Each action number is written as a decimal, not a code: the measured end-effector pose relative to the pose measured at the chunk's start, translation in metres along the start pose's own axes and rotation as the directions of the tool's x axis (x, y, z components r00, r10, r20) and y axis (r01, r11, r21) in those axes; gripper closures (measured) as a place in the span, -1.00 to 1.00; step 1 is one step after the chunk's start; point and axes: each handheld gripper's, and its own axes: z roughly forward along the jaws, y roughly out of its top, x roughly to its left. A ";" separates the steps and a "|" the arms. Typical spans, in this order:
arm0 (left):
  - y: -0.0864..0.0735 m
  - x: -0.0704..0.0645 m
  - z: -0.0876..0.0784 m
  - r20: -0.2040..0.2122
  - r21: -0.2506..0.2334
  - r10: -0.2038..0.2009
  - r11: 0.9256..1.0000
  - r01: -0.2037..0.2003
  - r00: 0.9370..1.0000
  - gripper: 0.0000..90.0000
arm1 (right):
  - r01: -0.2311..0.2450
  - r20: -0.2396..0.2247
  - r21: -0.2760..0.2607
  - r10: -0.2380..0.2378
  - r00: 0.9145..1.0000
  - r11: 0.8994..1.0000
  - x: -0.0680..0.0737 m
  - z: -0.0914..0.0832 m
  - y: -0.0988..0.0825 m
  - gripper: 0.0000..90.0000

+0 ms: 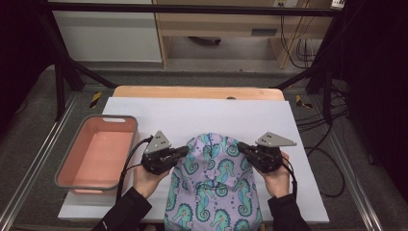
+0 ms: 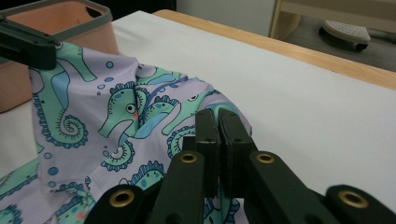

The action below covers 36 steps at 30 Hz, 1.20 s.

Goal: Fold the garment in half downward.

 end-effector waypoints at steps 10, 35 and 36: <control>-0.032 -0.031 -0.023 0.044 0.052 0.013 0.999 -0.015 0.999 0.93 | 0.008 -0.053 0.026 -0.007 0.999 1.000 0.029 -0.026 -0.036 0.94; -0.108 -0.051 -0.028 0.150 0.277 -0.107 0.959 0.062 0.983 0.88 | -0.042 -0.177 0.296 0.098 0.979 0.954 0.055 -0.030 -0.116 0.77; -0.105 -0.049 -0.028 0.149 0.270 -0.099 0.961 0.056 0.984 0.84 | -0.044 -0.180 0.289 0.100 0.979 0.956 0.055 -0.030 -0.115 0.67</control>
